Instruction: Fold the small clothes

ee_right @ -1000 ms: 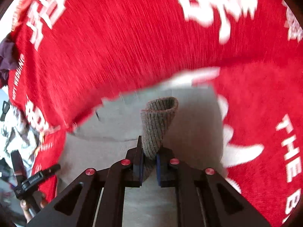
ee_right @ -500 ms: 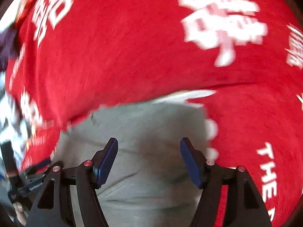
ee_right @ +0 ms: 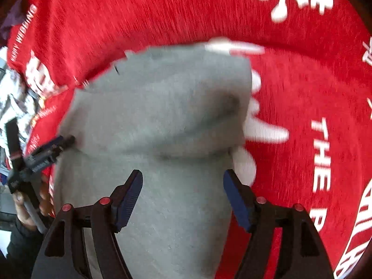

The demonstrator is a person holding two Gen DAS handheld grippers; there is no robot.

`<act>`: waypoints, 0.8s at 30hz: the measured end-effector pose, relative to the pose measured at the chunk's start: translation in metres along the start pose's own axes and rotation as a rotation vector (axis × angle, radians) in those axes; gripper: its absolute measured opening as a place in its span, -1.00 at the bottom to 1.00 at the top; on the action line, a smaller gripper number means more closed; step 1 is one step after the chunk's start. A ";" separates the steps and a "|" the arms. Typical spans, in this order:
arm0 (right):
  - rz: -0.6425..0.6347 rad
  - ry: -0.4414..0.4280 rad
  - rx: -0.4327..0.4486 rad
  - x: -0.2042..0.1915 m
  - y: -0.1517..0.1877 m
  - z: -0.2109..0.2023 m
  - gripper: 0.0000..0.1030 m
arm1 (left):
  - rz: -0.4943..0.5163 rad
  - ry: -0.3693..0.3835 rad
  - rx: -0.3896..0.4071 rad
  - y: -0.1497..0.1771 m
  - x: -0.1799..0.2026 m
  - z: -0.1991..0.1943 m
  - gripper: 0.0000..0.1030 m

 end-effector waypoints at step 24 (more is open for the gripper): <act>0.030 -0.078 0.093 0.033 0.000 -0.016 0.53 | 0.292 0.137 -0.104 0.025 0.131 0.028 0.64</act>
Point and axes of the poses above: each gripper's, at about its wrist camera, not at the fingertips, and z roughly the way its jaws point, x to its right, y to its underside, the point moved 4 cm from there along z, roughly the way its jaws point, and after that the axes turned 5 degrees about y, right-handed, at the moved point
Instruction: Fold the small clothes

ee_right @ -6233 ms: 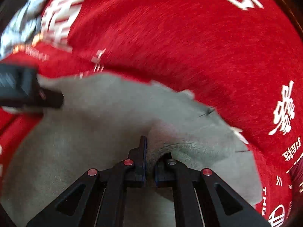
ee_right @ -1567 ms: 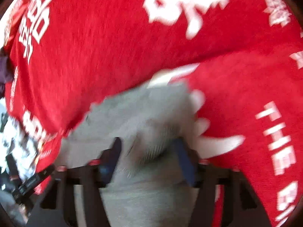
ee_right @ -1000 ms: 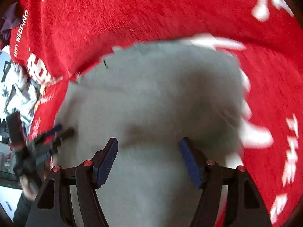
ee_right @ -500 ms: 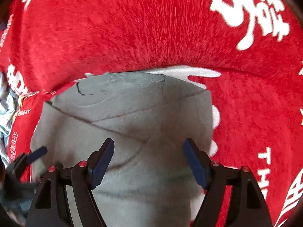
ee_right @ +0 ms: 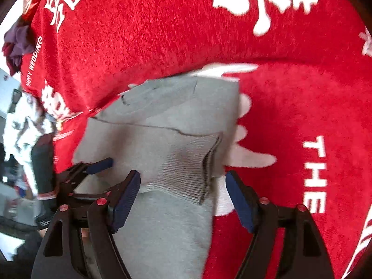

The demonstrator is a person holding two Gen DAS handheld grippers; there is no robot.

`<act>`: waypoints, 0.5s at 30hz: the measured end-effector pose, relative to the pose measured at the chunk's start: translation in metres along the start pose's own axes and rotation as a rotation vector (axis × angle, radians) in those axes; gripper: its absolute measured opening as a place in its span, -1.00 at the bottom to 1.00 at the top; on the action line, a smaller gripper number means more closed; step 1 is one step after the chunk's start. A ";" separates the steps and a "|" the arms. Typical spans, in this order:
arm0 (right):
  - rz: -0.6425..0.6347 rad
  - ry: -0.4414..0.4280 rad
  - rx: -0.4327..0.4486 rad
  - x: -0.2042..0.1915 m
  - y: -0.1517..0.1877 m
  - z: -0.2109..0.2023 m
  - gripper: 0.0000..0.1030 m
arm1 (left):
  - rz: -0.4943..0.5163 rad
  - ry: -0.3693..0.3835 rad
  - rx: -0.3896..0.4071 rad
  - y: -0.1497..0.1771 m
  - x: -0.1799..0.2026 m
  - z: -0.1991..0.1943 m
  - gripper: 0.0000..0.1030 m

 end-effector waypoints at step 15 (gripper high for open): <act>-0.274 0.238 -0.031 -0.039 0.088 -0.011 0.53 | -0.201 -0.171 -0.026 0.132 -0.123 -0.081 0.64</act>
Point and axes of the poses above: each gripper's, at about its wrist camera, not at the fingertips, and z roughly the way its jaws point, x to its right, y to its underside, the point moved 4 cm from there along z, roughly the way its jaws point, and after that the axes turned 5 degrees about y, right-handed, at the moved point
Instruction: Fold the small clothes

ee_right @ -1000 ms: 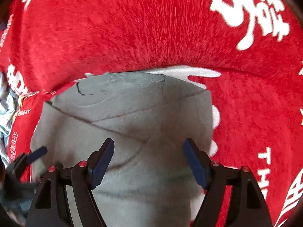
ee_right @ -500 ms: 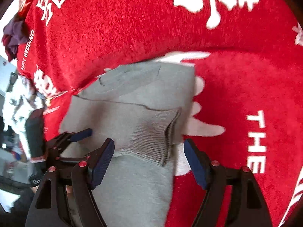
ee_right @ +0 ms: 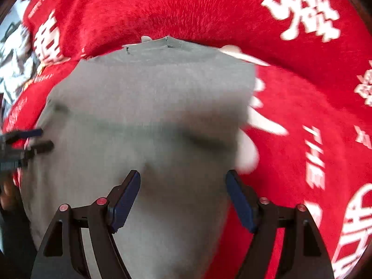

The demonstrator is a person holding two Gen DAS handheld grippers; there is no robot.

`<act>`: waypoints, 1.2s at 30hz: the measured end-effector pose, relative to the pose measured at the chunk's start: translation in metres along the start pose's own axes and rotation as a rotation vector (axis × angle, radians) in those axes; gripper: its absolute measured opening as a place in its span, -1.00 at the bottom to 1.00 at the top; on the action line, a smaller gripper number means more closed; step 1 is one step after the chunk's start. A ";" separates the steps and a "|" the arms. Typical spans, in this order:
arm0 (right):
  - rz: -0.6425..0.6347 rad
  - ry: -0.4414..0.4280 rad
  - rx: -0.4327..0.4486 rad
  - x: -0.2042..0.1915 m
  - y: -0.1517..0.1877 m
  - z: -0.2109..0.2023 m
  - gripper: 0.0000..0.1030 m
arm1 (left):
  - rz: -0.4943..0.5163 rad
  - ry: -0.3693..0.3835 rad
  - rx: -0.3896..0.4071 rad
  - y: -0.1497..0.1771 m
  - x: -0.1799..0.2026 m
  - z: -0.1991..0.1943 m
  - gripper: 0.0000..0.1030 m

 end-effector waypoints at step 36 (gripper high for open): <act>0.206 -0.465 0.555 -0.041 0.103 -0.222 0.58 | -0.108 0.086 -0.071 0.151 -0.008 -0.025 0.74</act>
Point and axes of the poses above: each gripper's, at about its wrist camera, not at the fingertips, and z roughly the way its jaws point, x to its right, y to its underside, the point moved 4 cm from there along z, roughly the way its jaws point, and after that the axes turned 5 degrees about y, right-handed, at the moved point
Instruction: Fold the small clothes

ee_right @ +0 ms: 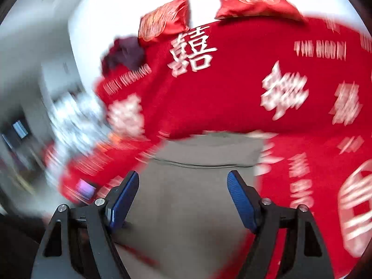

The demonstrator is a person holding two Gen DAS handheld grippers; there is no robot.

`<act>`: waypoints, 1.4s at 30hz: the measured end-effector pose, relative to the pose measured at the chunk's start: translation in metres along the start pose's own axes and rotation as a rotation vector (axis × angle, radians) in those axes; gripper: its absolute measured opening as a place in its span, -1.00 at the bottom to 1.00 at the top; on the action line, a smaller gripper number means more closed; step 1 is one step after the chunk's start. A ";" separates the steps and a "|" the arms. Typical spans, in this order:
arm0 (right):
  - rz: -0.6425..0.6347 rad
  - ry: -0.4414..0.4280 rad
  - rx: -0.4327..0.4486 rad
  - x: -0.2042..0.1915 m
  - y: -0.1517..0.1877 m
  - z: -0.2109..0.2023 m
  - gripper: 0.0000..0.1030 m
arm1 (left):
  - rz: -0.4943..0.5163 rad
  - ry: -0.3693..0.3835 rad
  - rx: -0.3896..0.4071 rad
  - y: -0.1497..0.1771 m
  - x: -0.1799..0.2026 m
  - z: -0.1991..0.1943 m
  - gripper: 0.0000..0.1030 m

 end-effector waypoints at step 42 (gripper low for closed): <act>0.154 0.145 -0.803 0.075 0.167 0.107 -0.84 | -0.183 0.136 -0.163 0.036 -0.024 0.011 -0.35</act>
Point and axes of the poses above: each gripper's, at about its wrist camera, not at the fingertips, and z roughly the way its jaws point, x to its right, y to its underside, the point moved 4 cm from there along z, roughly the way its jaws point, and after that the axes turned 5 degrees about y, right-handed, at the moved point
